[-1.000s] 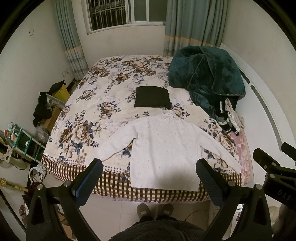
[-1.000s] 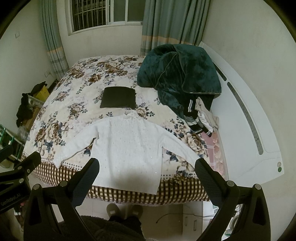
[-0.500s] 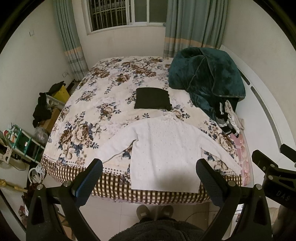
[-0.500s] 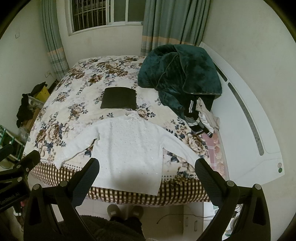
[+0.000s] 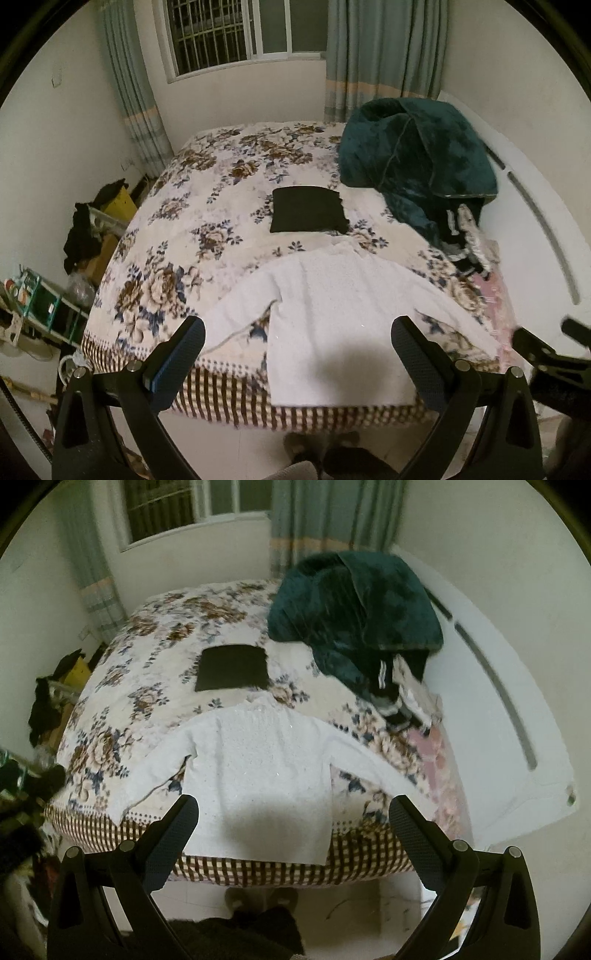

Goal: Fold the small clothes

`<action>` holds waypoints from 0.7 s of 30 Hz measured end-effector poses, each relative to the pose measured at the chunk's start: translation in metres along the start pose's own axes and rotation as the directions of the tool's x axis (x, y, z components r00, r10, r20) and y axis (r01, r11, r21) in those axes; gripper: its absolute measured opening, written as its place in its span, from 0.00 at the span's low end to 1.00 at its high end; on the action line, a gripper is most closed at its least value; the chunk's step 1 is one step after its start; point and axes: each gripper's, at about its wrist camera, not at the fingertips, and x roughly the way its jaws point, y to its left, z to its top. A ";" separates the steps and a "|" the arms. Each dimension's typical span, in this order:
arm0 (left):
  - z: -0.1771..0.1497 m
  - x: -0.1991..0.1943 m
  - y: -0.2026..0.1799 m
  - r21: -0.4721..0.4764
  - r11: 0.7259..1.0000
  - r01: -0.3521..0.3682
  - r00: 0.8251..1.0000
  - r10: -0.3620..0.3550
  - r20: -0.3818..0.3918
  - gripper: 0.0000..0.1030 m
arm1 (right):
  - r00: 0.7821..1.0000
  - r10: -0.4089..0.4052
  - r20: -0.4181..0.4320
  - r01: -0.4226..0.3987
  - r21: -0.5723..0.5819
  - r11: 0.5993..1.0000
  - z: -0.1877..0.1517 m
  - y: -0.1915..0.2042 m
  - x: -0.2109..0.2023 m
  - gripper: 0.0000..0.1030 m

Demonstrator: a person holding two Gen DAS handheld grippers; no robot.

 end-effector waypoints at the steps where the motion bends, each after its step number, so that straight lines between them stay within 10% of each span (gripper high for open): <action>1: -0.001 0.017 -0.003 0.002 1.000 -0.002 1.000 0.002 -0.002 1.00 | 1.000 -0.009 -0.017 0.010 0.033 0.999 -0.004 -0.007 0.018 1.00; 6: -0.004 0.121 -0.033 0.037 0.998 -0.056 0.992 0.060 -0.115 1.00 | 0.983 -0.068 -0.169 0.114 0.276 0.954 -0.036 -0.086 0.132 1.00; 11: -0.020 0.213 -0.072 0.053 0.994 -0.099 0.967 0.108 -0.232 1.00 | 0.944 0.007 -0.331 0.195 0.574 0.795 -0.101 -0.215 0.260 1.00; 21: -0.072 0.404 -0.116 0.042 0.986 -0.162 0.871 0.163 -0.464 1.00 | 0.954 0.194 -0.228 0.201 0.968 0.148 -0.254 -0.437 0.472 0.86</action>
